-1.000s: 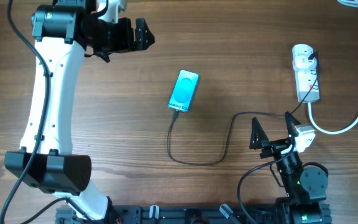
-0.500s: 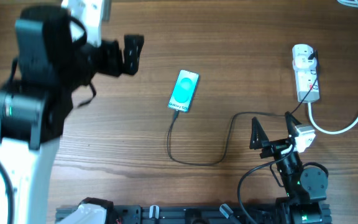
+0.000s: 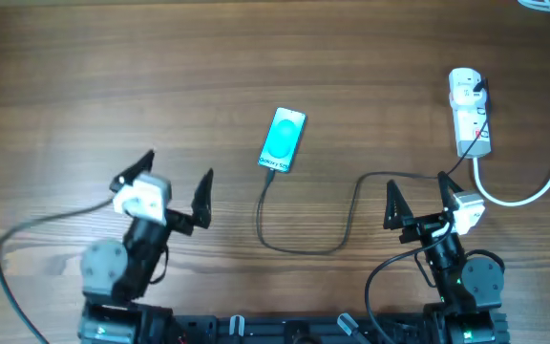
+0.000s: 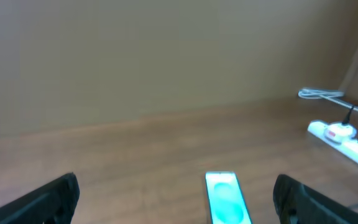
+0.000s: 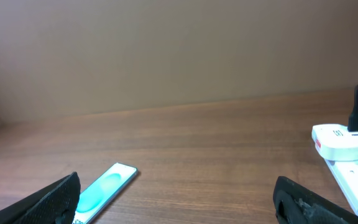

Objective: Plug charger to phone and switch on socket

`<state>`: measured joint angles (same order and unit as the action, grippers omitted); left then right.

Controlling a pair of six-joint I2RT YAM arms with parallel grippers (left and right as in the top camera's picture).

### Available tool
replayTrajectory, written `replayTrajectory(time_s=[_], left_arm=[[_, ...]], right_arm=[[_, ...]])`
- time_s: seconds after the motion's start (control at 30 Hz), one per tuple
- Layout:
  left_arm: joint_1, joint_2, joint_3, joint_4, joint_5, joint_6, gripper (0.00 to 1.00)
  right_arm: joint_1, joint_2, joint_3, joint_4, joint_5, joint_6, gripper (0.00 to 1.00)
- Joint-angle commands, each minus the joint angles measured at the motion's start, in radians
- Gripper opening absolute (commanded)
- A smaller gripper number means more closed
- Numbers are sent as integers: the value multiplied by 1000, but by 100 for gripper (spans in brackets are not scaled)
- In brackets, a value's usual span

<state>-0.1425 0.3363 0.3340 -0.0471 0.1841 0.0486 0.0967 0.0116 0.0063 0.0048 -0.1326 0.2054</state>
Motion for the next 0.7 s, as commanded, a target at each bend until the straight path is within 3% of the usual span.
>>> replayTrajectory(time_s=[0.0, 0.37, 0.67], left_arm=[[23, -126, -156, 74, 1, 27, 100], [62, -278, -315, 74, -11, 27, 100], [61, -333, -328, -15, -14, 18, 100]], right_arm=[[5, -8, -1, 3, 13, 11, 100], [5, -8, -1, 3, 13, 11, 100], [5, -8, -1, 3, 13, 11, 100]])
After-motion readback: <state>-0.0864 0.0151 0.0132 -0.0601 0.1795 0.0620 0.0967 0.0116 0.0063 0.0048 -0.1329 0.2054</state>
